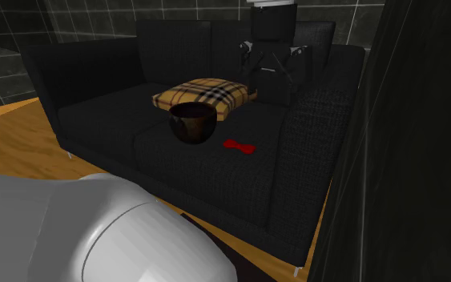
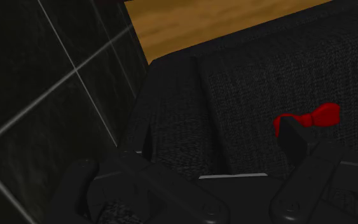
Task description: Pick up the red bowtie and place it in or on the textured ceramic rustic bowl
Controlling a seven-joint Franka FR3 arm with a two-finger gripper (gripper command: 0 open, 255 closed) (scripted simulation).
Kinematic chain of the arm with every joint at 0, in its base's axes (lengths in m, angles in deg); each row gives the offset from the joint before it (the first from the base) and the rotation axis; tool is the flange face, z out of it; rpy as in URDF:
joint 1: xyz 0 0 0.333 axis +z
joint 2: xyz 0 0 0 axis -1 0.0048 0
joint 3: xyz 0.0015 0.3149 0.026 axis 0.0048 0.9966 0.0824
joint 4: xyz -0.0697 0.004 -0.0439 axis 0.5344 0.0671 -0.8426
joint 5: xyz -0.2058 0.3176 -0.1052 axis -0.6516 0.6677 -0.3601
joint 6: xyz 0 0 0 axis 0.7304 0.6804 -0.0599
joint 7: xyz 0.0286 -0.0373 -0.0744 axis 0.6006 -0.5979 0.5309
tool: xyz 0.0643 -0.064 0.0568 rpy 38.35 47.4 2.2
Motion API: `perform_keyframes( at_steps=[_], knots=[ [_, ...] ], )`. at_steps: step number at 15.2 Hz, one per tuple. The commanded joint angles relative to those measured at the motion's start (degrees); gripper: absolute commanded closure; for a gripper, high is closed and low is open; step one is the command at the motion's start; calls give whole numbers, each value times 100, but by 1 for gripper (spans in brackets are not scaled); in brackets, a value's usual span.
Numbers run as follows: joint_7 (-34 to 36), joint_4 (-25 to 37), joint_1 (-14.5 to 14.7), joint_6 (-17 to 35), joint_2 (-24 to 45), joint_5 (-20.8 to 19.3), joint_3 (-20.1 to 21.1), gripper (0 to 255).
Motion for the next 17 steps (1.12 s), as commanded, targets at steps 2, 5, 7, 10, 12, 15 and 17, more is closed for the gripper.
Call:
perform_keyframes(
  at_steps=[2, 5, 7, 10, 12, 15, 17],
  knots=[
    [199, -81, 6, 140, 61, 73, 118, 0],
    [790, -269, 17, 575, 313, 285, 479, 0],
    [1183, -346, 20, 876, 536, 411, 722, 0],
    [1774, -387, 8, 1336, 950, 564, 1087, 0],
    [2173, -364, -14, 1643, 1275, 632, 1329, 0],
    [2786, -256, -81, 2095, 1829, 668, 1694, 0],
    [3212, -136, -144, 2383, 2238, 632, 1932, 0]
  ],
)
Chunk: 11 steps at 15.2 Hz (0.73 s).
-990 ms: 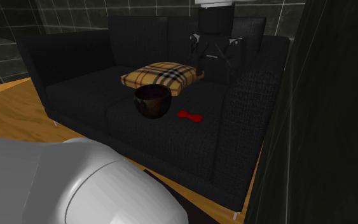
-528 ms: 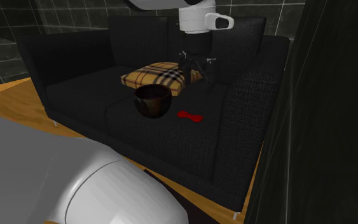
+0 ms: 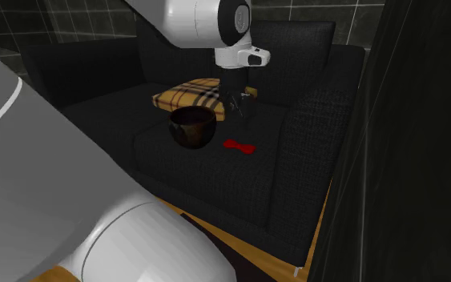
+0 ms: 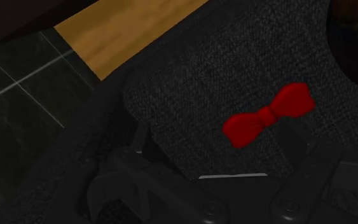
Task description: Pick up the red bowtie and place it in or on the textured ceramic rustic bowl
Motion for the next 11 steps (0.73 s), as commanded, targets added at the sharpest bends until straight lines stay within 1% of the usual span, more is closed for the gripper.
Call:
perform_keyframes(
  at_steps=[1, 4, 6, 9, 11],
  knots=[
    [446, 112, -74, 327, 438, -56, 234, 0],
    [1149, 388, -194, 709, 1125, -272, 565, 0],
    [1658, 618, -263, 928, 1617, -508, 752, 0],
    [2472, 1031, -310, 1185, 2395, -990, 946, 0],
    [3023, 1353, -268, 1299, 2928, -1364, 986, 0]
  ],
)
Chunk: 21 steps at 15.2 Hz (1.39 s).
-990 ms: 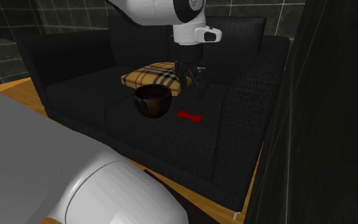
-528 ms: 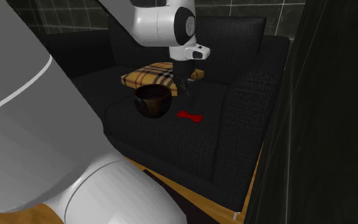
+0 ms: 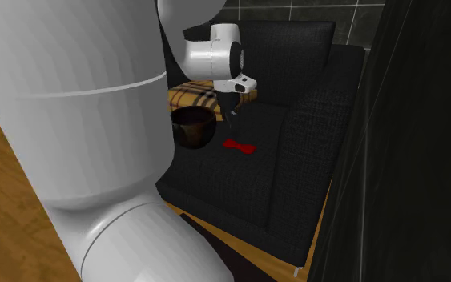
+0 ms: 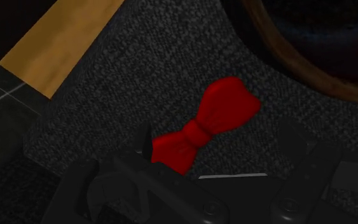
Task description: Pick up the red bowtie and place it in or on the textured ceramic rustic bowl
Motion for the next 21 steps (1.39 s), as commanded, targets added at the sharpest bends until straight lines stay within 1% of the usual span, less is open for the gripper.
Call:
perform_keyframes(
  at_steps=[1, 9, 16, 17, 21],
  knots=[
    [536, 319, 65, 73, 481, -340, 28, 0],
    [802, 199, 147, 570, 935, -729, -92, 0],
    [802, 198, 148, 569, 934, -729, -92, 0],
    [802, 198, 148, 569, 934, -729, -92, 255],
    [800, 199, 147, 568, 934, -728, -92, 255]
  ],
)
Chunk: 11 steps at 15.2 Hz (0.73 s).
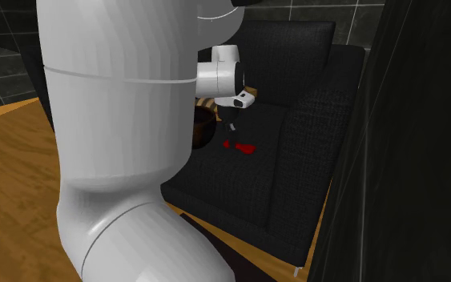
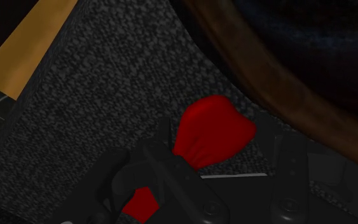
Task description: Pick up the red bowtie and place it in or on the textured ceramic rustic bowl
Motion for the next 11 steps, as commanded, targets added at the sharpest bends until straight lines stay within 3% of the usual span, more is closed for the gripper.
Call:
perform_keyframes(
  at_steps=[1, 5, 11],
  knots=[
    [-1, -2, -1, -1, 1, 0, 0, 255],
    [2, -1, 1, 1, 3, -2, -1, 255],
    [-220, 124, -62, -400, -333, 298, 80, 255]
  ],
)
